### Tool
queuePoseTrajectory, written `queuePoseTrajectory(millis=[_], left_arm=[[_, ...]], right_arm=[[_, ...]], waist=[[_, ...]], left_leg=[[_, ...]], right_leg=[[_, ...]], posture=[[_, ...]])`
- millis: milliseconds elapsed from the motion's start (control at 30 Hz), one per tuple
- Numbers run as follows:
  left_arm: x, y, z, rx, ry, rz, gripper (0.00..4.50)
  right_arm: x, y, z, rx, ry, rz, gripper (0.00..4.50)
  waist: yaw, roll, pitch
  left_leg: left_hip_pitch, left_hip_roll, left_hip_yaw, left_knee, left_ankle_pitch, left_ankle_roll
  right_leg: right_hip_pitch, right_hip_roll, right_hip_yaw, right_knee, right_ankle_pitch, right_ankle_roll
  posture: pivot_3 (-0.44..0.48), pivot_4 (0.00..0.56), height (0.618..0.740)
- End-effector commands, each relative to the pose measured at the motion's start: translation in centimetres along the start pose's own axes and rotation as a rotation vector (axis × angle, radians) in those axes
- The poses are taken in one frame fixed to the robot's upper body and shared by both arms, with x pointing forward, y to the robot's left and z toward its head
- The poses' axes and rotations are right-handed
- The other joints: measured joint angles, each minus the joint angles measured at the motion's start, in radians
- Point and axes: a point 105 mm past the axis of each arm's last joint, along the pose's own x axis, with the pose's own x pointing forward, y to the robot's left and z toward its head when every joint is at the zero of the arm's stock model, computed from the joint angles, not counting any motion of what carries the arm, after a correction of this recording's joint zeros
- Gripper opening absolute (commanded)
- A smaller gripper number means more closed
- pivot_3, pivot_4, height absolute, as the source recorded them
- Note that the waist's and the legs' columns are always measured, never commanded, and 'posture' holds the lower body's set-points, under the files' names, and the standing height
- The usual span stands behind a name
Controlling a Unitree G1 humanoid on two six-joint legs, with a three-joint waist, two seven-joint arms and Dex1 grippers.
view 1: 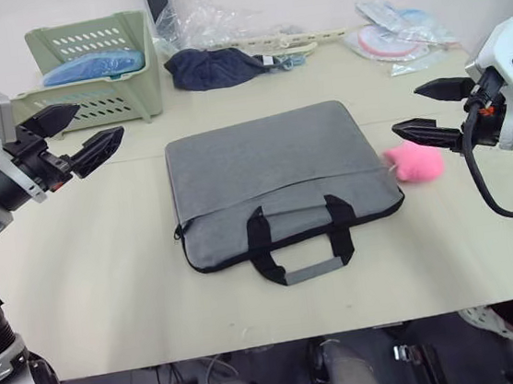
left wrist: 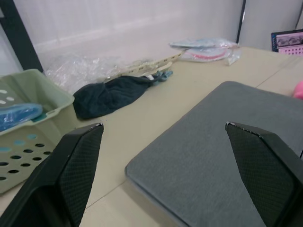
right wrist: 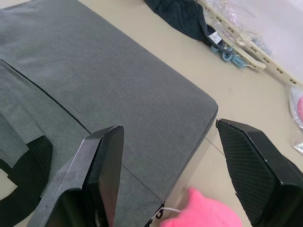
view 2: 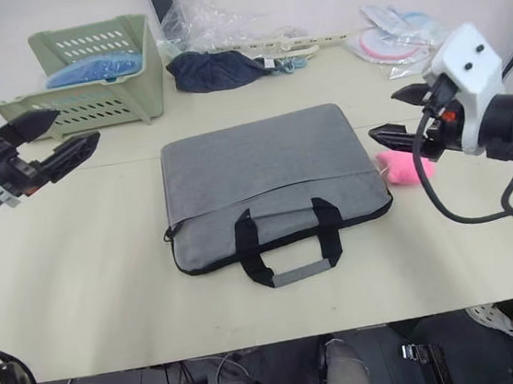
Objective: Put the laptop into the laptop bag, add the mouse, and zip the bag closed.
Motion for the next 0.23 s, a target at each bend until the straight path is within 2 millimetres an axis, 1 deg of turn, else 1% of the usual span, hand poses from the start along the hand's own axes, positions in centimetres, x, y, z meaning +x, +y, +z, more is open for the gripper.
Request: queuePoseTrajectory(millis=[33, 67, 133, 233], left_arm=[[-1.4, -1.0, 1.9, 0.068, -0.009, -0.022, 4.43], [-1.6, -1.3, 1.9, 0.077, 0.000, -0.037, 4.43], [-2.2, -1.1, 1.6, 0.076, 0.038, -0.037, 4.43], [-2.7, -0.8, 1.3, 0.064, 0.084, -0.034, 4.43]], right_arm=[[-0.6, 0.3, 1.5, -0.032, -0.047, 0.018, 3.45], [-0.6, 0.5, 1.5, -0.027, -0.048, 0.027, 3.45], [-0.4, 1.1, 1.6, -0.024, -0.050, 0.044, 3.45], [-0.1, 1.5, 1.5, -0.011, -0.056, 0.055, 3.45]], waist=[[-0.002, 0.000, 0.000], [-0.003, 0.000, 0.001], [-0.003, 0.000, 0.001], [-0.003, 0.000, 0.001]], left_leg=[[0.000, 0.000, 0.000, 0.000, 0.000, 0.000], [0.000, 0.000, 0.000, 0.000, 0.000, 0.000], [0.000, 0.000, 0.001, 0.000, 0.000, 0.000], [0.000, 0.001, 0.000, 0.000, 0.000, -0.001]], right_leg=[[0.000, 0.000, 0.000, 0.000, 0.000, 0.000], [0.000, 0.000, 0.000, 0.000, 0.000, 0.000], [0.000, 0.001, 0.001, 0.000, 0.000, 0.000], [0.000, 0.001, 0.000, 0.000, 0.000, 0.000]], posture=[[0.000, 0.150, 0.740], [0.000, 0.150, 0.740], [0.000, 0.150, 0.740], [0.000, 0.150, 0.740]])
